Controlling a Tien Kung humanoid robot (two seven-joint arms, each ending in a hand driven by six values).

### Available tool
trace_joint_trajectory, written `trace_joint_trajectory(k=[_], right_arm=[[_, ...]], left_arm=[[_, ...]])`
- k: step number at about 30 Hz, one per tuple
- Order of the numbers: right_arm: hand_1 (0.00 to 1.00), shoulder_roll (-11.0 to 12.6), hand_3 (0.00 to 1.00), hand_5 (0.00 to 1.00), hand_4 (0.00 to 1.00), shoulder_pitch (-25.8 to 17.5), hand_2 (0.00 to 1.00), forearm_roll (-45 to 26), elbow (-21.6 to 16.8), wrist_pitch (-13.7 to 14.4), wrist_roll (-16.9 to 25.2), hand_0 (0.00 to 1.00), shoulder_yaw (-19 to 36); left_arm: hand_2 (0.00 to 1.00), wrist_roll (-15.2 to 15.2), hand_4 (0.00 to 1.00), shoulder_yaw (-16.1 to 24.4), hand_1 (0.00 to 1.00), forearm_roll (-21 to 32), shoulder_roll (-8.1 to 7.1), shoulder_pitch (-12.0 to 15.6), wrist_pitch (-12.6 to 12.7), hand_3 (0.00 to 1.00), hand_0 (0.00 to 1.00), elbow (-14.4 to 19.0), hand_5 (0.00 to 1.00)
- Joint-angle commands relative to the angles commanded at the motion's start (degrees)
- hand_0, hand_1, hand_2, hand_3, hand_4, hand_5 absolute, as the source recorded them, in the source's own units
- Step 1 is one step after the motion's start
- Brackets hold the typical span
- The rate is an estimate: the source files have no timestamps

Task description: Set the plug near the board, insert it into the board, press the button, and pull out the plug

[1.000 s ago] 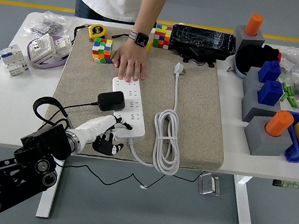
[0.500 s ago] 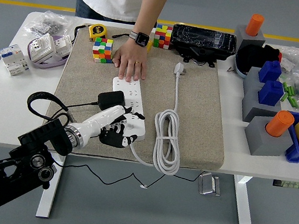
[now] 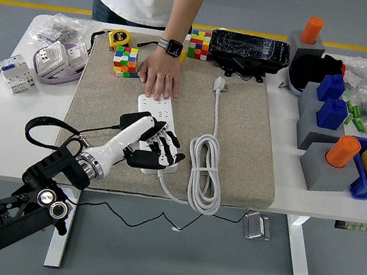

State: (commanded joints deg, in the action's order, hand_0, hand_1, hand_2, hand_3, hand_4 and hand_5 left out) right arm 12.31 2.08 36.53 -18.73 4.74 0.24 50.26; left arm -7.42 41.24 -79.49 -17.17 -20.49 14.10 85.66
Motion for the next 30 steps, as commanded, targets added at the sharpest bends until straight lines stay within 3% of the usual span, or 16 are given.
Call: trace_joint_trajectory(k=[16,17,22,23,28,29,30], right_arm=[[0.640,0.02,0.553,0.492,0.952,-0.06,0.639,-0.03,-0.01,-0.01,0.00,0.604,-0.15],[0.640,0.01,0.553,0.492,0.952,-0.07,0.639,-0.04,0.01,0.00,0.00,0.605,-0.11],[0.640,-0.04,0.553,0.492,0.952,-0.07,0.639,-0.02,0.01,0.01,0.00,0.605,0.01],[0.641,-0.03,0.553,0.492,0.952,-0.08,0.639,0.00,0.00,0.01,0.00,0.605,0.02],[0.641,-0.02,0.553,0.492,0.952,-0.11,0.639,0.01,-0.02,0.00,0.01,0.605,-0.04],[0.640,-0.02,0.552,0.492,0.952,-0.11,0.638,0.00,-0.02,0.00,0.01,0.605,-0.05],[0.640,-0.02,0.552,0.492,0.952,-0.12,0.638,0.01,-0.02,0.00,0.01,0.605,-0.05]], left_arm=[[0.459,-0.40,0.790,0.31,0.410,-0.14,0.03,0.24,-0.33,0.448,0.319,-0.12,0.266],[0.464,-0.47,0.793,0.30,0.412,-0.20,0.04,0.23,-0.39,0.530,0.287,-0.15,0.269],[0.464,-0.76,0.793,0.23,0.412,-1.94,0.05,0.26,0.09,0.530,0.287,-0.38,0.269],[0.354,-1.09,0.801,0.28,0.238,-2.63,0.06,0.26,0.02,0.656,0.207,-0.37,0.265],[0.354,-5.10,0.801,0.47,0.238,-9.76,-0.01,0.22,-2.14,0.656,0.207,0.23,0.265],[0.197,-5.92,0.614,0.48,0.088,-11.01,-0.02,0.22,-2.76,0.768,0.110,0.36,0.057],[0.197,-6.54,0.614,0.50,0.088,-11.92,-0.03,0.23,-3.37,0.768,0.110,0.47,0.057]])
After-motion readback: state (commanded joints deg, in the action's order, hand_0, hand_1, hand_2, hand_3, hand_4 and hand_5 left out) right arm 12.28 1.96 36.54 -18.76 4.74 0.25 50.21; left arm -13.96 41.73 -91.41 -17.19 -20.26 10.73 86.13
